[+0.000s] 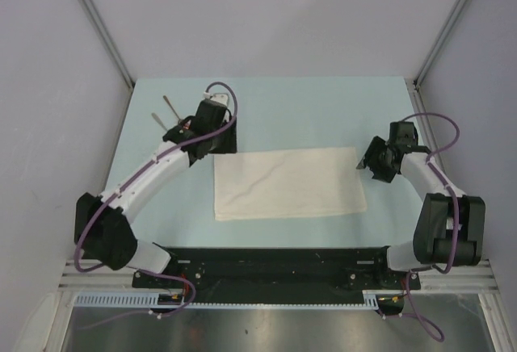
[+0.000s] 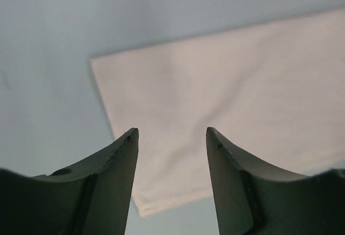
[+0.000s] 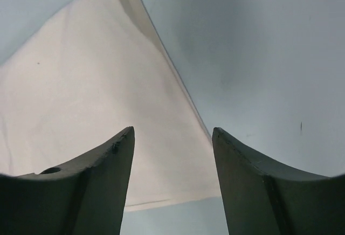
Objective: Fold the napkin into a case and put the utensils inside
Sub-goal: Pick up the rectangle-folded napkin from the center of the board.
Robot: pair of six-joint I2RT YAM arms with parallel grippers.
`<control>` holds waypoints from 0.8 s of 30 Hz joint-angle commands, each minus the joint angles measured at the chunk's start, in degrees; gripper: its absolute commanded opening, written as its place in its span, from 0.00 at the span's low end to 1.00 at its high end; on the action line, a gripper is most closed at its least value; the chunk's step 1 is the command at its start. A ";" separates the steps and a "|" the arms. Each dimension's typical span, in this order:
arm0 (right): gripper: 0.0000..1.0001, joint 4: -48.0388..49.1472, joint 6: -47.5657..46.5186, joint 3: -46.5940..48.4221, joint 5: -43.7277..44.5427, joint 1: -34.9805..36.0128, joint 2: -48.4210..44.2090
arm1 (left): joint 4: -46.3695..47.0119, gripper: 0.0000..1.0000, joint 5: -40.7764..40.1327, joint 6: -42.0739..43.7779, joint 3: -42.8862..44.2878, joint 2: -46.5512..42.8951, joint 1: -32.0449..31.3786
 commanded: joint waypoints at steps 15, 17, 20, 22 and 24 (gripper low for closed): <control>0.53 -1.72 -11.27 7.02 6.48 9.29 20.00 | 5.78 0.58 12.63 -3.57 -17.90 -15.52 -7.15; 0.46 -0.41 -10.21 6.06 5.25 10.35 22.20 | 5.96 0.55 14.12 -3.75 -17.37 -15.78 -6.97; 0.35 1.35 -9.77 5.18 4.37 10.45 23.96 | 6.13 0.55 15.88 -4.19 -16.84 -15.87 -6.88; 0.21 1.96 -10.03 5.00 3.58 10.44 23.88 | 6.83 0.55 16.23 -4.10 -17.28 -15.52 -6.88; 0.09 2.32 -10.73 4.74 4.10 10.97 21.96 | 8.32 0.55 18.16 -4.19 -18.07 -13.34 -6.79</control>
